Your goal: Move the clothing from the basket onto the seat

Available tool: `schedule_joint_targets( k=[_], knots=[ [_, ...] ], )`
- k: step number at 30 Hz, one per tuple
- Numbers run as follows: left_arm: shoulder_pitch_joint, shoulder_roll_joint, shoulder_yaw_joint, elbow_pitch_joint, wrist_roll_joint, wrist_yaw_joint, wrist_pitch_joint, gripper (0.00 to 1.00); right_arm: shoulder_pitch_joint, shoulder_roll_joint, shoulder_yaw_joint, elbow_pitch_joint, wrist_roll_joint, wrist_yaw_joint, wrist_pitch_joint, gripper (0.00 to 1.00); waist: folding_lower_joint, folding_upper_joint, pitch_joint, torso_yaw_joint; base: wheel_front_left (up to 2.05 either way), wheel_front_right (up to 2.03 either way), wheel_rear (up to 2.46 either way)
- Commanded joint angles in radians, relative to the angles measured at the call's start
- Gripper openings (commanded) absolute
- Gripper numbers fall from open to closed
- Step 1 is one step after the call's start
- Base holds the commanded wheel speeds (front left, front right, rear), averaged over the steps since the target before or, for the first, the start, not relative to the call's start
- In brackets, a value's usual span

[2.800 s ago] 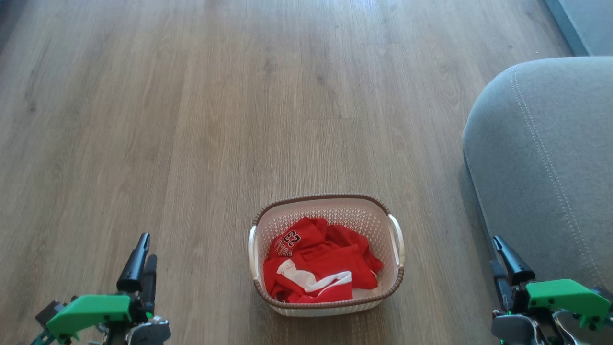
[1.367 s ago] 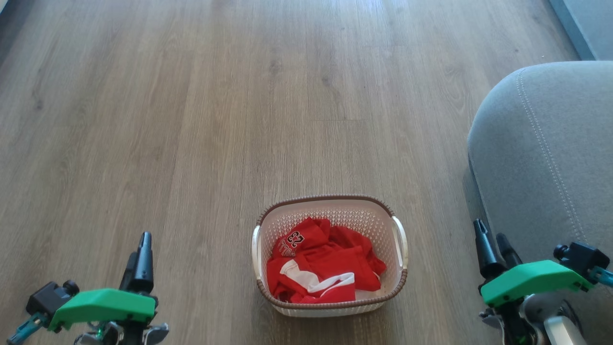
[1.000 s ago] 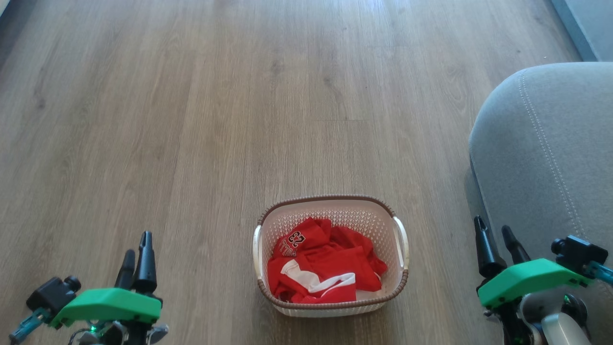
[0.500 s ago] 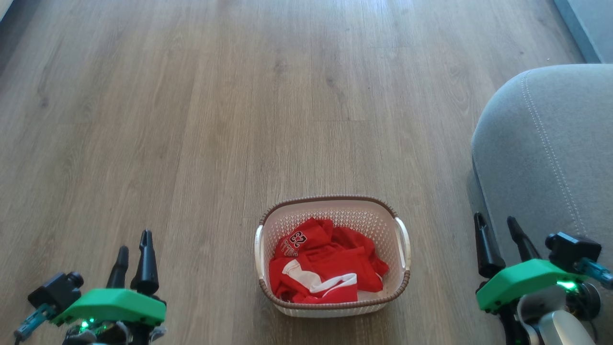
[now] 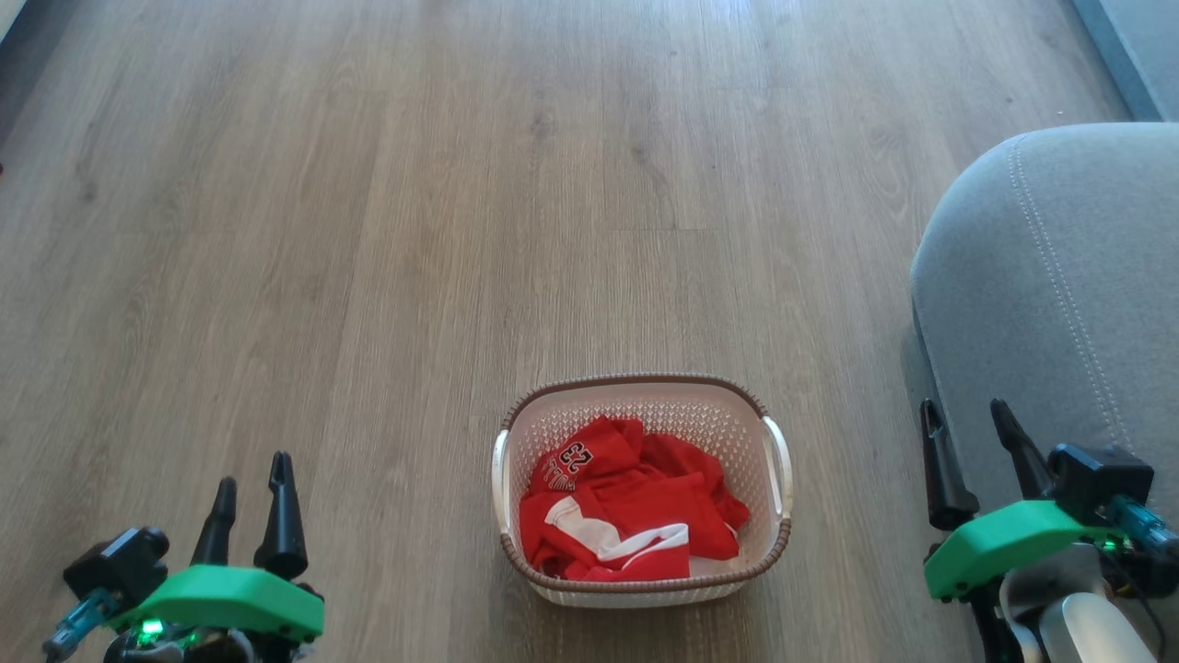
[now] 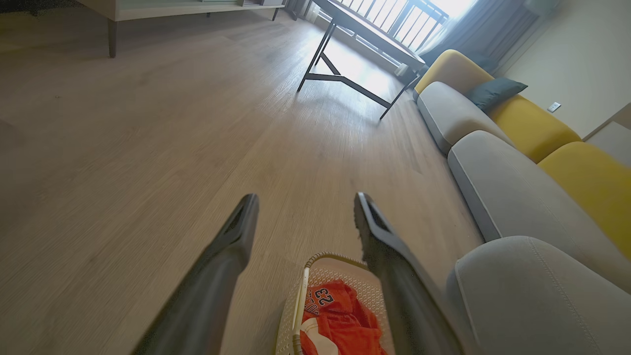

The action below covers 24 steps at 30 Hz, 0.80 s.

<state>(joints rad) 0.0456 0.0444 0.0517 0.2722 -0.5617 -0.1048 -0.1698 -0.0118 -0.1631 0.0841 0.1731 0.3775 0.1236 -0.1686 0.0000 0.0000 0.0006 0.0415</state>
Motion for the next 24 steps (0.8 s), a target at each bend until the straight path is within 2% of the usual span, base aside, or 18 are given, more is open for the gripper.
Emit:
schedule_joint_targets(
  k=[1,24],
  knots=[
    [-0.024,0.005,0.037,-0.038,0.038,0.002,-0.017,1.00,-0.016,-0.024,0.011,-0.039,-0.035,0.006,-0.019,1.00,0.0000,0.0000,0.001,0.001,0.00,0.00,0.00],
    [-0.006,0.006,0.066,-0.030,0.301,0.003,-0.082,1.00,-0.001,-0.042,-0.020,-0.040,-0.275,0.007,-0.083,1.00,0.0000,0.0000,0.008,0.007,0.00,0.00,0.00]
  ],
)
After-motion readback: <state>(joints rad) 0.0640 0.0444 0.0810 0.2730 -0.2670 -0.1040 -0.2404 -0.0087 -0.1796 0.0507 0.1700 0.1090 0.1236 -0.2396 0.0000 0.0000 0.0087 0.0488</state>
